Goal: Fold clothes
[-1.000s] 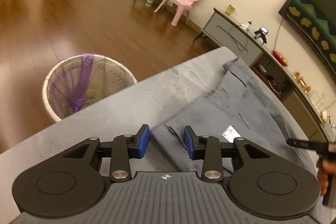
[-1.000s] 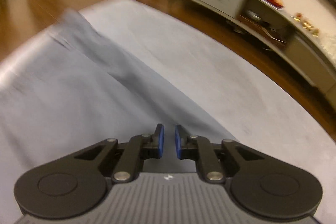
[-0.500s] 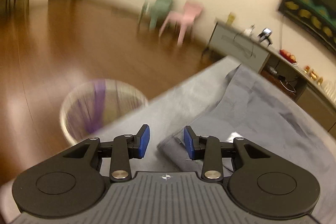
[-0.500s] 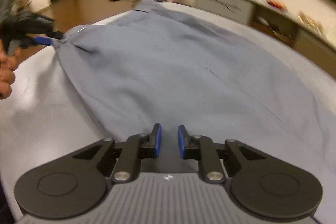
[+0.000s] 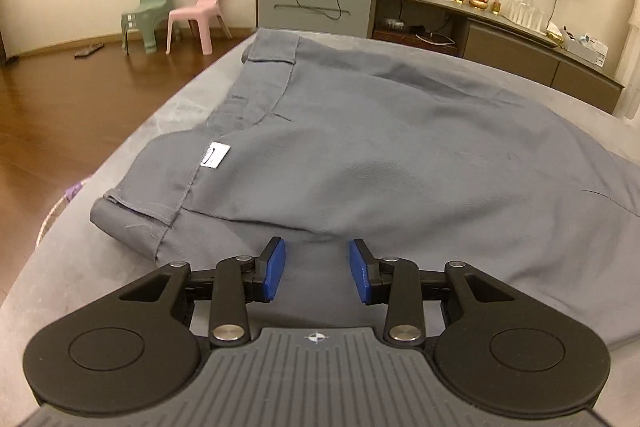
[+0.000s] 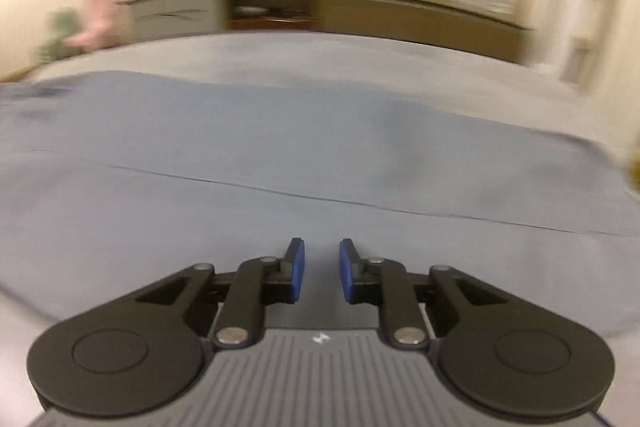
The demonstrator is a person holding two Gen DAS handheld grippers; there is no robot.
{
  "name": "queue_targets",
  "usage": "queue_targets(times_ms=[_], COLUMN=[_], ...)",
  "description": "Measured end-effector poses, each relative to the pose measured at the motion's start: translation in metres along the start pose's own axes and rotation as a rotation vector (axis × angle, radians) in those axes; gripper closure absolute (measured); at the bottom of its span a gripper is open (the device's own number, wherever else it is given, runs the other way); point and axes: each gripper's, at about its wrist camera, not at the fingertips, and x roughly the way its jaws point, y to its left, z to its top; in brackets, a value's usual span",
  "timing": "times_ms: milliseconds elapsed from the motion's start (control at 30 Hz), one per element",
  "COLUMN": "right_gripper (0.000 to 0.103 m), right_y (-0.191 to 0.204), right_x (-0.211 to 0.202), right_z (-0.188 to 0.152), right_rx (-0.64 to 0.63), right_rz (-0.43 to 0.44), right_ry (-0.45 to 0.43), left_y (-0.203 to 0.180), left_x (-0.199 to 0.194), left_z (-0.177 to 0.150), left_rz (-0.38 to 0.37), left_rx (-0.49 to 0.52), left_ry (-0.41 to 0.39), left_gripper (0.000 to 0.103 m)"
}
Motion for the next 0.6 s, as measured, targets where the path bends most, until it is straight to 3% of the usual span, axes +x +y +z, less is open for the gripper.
queue_targets(times_ms=[167,333,533,600], right_gripper=[0.084,0.079,0.080,0.073], right_y=[-0.104,-0.185,-0.227,-0.225], right_x=[0.014,0.046,0.087,0.092], right_z=[0.000,0.024,0.064,0.071], right_rx=[0.128,0.245,0.276,0.276], right_rz=[-0.158,-0.188,-0.226,-0.267], right_ry=[-0.016,0.008,0.024,0.035], left_y=[-0.008,-0.010,-0.005,0.002], left_x=[0.002,0.004,0.002,0.000], left_z=[0.001,0.002,0.000,0.001], left_rz=[0.031,0.049,0.040,0.028], left_rx=[0.028,0.024,0.008,-0.042], left_ry=[-0.003,0.000,-0.010,-0.007], left_gripper=[0.063,0.063,0.063,0.063])
